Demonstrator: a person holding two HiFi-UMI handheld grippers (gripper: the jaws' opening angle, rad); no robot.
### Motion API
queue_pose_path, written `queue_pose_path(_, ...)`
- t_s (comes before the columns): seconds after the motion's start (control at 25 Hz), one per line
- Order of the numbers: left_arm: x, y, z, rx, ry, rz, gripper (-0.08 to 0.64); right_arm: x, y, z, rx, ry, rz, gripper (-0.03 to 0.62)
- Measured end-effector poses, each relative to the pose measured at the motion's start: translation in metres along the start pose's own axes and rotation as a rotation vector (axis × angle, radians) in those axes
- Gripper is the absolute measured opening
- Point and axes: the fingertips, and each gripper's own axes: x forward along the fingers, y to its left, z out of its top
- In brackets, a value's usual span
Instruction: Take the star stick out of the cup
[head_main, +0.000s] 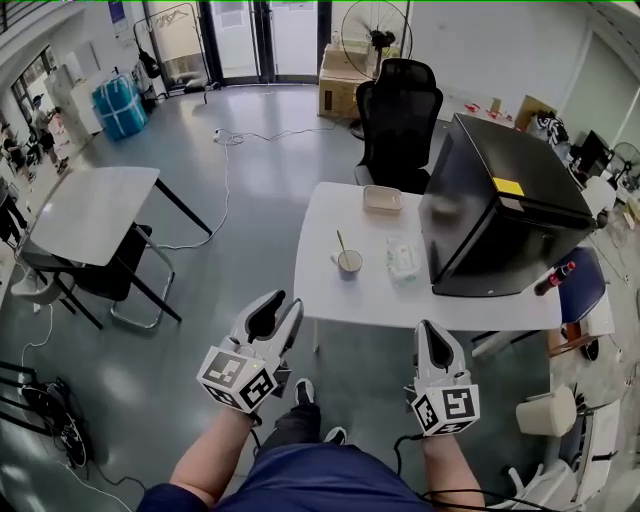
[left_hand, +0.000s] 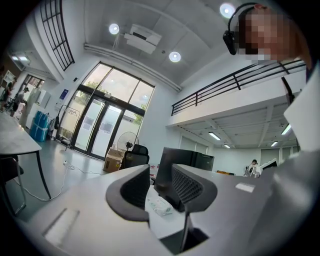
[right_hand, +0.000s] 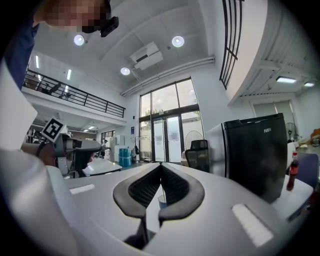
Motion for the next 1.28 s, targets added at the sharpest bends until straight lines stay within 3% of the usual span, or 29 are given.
queue_pose_path(0.48, 0.089, 0.08, 0.013, -0.036, 0.006, -0.05, 0.137, 0.105, -0.014, 0.007, -0.013, 0.019, -0.046, 0.007)
queue_pose_path(0.76, 0.118, 0.118, -0.001, -0.08, 0.048, -0.077, 0.127, 0.146, -0.01, 0.002, -0.011, 0.059, -0.077, 0.008)
queue_pose_path(1.28, 0.156, 0.121, -0.041, -0.114, 0.132, -0.078, 0.117, 0.192, -0.028, -0.016, -0.003, 0.101, -0.041, 0.006)
